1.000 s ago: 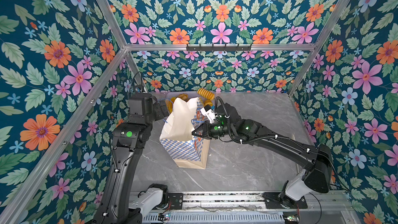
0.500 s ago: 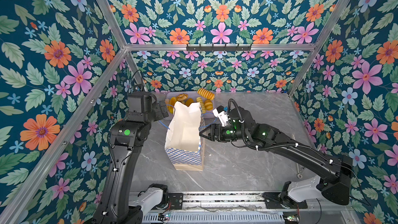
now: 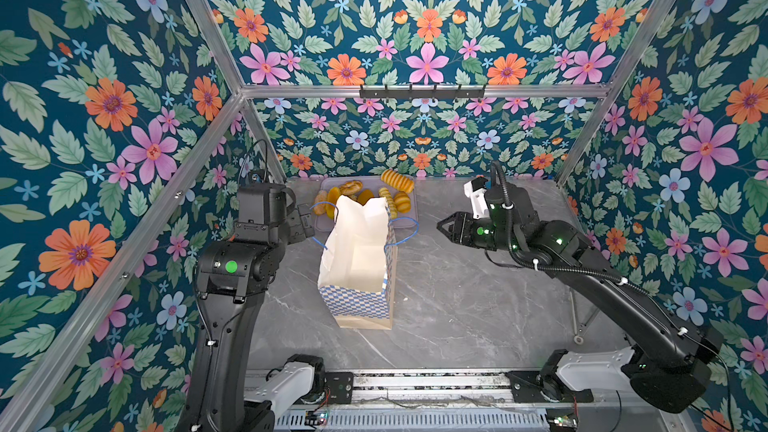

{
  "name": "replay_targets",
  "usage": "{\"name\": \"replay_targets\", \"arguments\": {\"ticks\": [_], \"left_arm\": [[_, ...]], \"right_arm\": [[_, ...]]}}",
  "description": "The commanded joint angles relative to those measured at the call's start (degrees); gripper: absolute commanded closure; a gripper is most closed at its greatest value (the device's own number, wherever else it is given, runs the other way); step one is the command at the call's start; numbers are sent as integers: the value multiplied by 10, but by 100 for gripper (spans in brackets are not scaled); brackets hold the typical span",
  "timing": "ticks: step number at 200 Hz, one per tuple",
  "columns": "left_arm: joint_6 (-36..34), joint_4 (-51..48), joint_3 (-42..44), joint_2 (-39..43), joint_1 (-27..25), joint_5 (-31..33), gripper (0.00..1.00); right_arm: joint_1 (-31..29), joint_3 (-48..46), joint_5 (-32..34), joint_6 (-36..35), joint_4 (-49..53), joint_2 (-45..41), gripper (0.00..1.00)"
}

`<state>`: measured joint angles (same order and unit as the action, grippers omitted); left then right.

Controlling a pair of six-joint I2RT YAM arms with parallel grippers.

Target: Place the fake bread into the paper bag

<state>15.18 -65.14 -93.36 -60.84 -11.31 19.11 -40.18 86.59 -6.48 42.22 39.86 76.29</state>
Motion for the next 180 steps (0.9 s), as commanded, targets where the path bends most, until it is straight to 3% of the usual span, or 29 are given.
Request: {"name": "replay_targets", "arguments": {"ticks": [1, 33, 66, 124, 180], "left_arm": [[12, -33, 25, 12, 0, -6, 6], [34, -16, 96, 42, 0, -76, 6], [43, 17, 153, 47, 0, -116, 6], [42, 80, 210, 38, 0, -138, 11], [50, 120, 245, 55, 0, -175, 20]], "right_arm": [[32, 24, -10, -37, 54, 34, 47], [73, 47, -8, -49, 60, 104, 44], [115, 69, -56, -42, 25, 181, 45], [121, 251, -66, -66, 76, 413, 58], [121, 414, -44, -69, 101, 573, 63]]}}
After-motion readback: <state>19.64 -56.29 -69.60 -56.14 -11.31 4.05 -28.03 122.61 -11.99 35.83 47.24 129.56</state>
